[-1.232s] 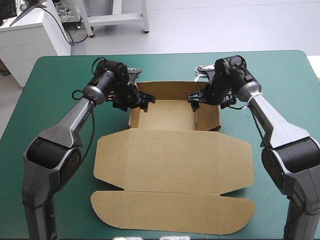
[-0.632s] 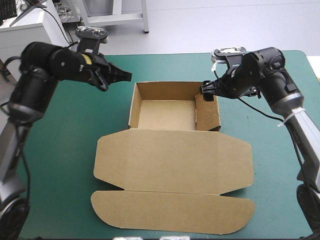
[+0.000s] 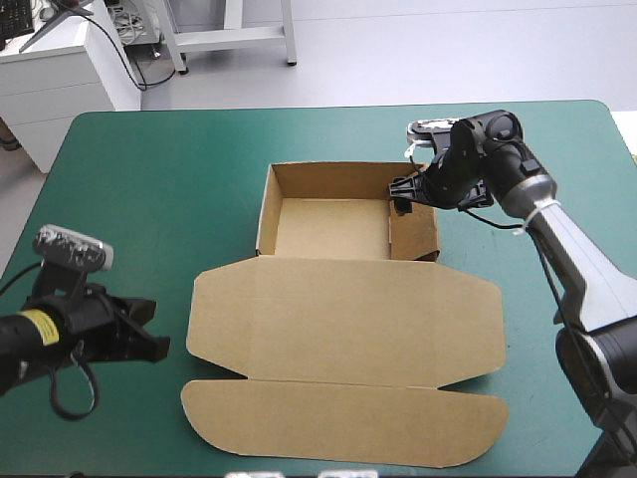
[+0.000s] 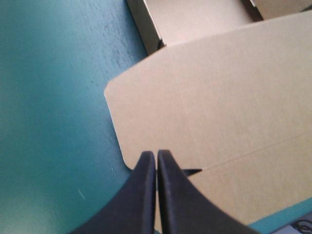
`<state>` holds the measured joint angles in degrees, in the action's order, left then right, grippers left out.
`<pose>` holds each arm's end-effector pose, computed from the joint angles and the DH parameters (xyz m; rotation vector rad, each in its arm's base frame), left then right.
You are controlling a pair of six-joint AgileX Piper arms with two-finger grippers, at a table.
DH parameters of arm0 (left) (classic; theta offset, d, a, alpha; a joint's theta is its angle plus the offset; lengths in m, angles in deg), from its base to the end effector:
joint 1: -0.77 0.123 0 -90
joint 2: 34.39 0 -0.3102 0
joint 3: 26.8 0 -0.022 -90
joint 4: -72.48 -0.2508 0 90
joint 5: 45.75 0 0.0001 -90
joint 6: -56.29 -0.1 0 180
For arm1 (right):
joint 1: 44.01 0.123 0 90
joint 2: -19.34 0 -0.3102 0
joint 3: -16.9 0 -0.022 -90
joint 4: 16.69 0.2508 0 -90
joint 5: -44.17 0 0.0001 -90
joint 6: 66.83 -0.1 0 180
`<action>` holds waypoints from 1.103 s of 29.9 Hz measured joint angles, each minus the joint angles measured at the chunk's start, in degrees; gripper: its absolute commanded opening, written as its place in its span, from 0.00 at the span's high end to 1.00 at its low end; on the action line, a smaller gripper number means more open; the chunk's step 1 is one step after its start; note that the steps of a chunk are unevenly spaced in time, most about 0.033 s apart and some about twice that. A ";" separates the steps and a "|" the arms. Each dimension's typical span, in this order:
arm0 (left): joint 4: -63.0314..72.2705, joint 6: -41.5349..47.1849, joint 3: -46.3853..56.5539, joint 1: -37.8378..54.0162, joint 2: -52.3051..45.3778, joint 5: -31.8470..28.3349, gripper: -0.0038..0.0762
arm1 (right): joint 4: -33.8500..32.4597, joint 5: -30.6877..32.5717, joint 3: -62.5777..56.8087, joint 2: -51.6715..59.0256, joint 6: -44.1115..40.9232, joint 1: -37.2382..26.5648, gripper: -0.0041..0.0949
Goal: Fold the box
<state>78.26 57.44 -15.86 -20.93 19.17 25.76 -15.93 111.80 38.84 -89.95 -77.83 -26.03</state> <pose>0.0911 -0.0465 0.4288 0.4343 2.3513 -0.3187 0.3746 0.1228 0.3587 -0.1622 2.7123 0.1685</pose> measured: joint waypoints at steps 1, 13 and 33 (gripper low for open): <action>0.33 0.00 2.37 0.00 -2.07 0.00 0.96 | 0.00 -0.22 0.00 -0.88 -0.12 0.00 0.04; 1.57 -0.20 24.59 0.00 -19.50 -7.84 0.96 | 4.40 -1.97 -0.08 -8.97 -0.01 -2.77 0.14; 1.57 -0.20 30.11 0.00 -23.38 -11.42 0.96 | 3.94 3.07 6.39 -11.20 3.06 -2.81 0.98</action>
<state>79.84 57.24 14.25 -20.93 -4.22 14.34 -11.98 114.87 45.23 -101.15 -74.77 -28.84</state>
